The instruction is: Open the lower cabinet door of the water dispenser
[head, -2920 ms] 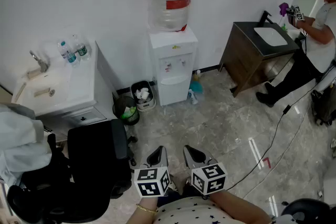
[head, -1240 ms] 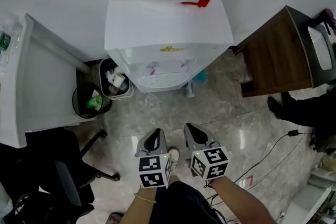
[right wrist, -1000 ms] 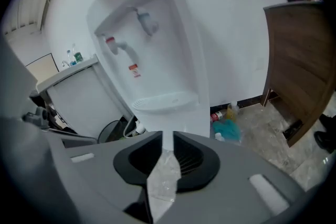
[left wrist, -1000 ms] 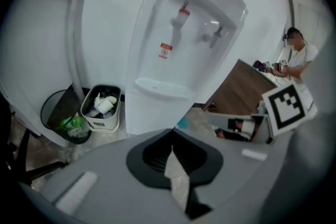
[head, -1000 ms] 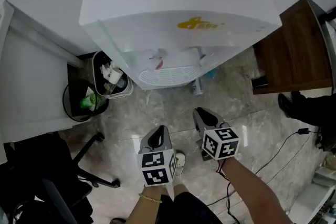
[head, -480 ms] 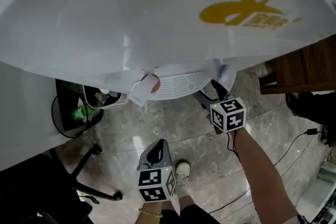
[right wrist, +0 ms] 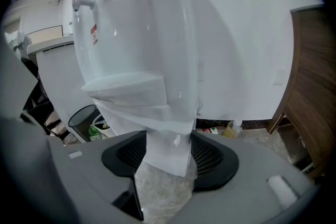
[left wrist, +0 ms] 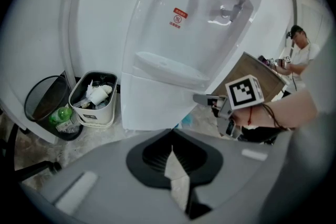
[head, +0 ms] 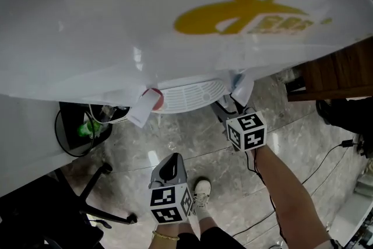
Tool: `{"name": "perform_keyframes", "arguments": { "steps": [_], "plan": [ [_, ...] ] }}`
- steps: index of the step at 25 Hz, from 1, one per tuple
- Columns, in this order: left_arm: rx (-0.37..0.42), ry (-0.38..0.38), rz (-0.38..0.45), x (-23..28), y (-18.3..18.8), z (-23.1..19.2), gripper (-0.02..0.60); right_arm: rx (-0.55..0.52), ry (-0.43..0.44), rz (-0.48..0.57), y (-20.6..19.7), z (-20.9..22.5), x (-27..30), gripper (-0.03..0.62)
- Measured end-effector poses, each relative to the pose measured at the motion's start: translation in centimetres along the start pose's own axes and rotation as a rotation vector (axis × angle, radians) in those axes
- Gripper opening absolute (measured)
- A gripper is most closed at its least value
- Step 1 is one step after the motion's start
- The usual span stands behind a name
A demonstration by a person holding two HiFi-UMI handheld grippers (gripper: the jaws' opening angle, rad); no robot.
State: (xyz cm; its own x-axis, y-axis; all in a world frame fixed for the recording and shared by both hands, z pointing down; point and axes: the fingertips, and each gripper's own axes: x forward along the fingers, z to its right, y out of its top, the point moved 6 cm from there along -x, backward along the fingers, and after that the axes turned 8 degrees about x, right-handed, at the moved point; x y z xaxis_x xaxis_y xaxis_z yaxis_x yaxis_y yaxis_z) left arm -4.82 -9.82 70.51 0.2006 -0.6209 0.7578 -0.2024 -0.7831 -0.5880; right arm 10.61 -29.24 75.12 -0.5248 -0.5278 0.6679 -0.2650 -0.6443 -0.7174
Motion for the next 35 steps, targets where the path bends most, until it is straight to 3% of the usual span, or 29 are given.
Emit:
{"name": "perform_keyframes", "arguments": {
  "steps": [9, 15, 19, 22, 25, 30, 35],
  "plan": [
    [-0.048, 0.022, 0.025, -3.2, -1.9, 0.0, 0.006, 0.181, 0.059, -0.013, -8.3, -6.7, -7.7, 0.235],
    [0.029, 0.078, 0.044, -7.5, -5.0, -1.1, 0.006, 0.248, 0.156, -0.078, -13.9, -16.3, -11.1, 0.213],
    [0.01, 0.121, 0.03, -9.8, -8.0, -3.1, 0.006, 0.245, 0.272, -0.164, -15.9, -22.4, -11.3, 0.152],
    [-0.027, 0.164, 0.022, -11.1, -9.4, -4.9, 0.006, 0.202, 0.35, -0.225, -16.4, -25.7, -10.4, 0.059],
    [-0.048, 0.179, 0.027, -11.8, -9.8, -5.8, 0.006, 0.143, 0.395, -0.227, -16.4, -28.2, -9.8, 0.056],
    [-0.043, 0.168, 0.039, -12.0, -9.6, -5.6, 0.006, 0.209, 0.363, -0.183, -16.1, -28.1, -11.5, 0.03],
    [-0.015, 0.104, 0.028, -11.6, -9.4, -2.8, 0.006, 0.34, 0.199, -0.1, -14.6, -23.3, -15.7, 0.0]
  ]
}}
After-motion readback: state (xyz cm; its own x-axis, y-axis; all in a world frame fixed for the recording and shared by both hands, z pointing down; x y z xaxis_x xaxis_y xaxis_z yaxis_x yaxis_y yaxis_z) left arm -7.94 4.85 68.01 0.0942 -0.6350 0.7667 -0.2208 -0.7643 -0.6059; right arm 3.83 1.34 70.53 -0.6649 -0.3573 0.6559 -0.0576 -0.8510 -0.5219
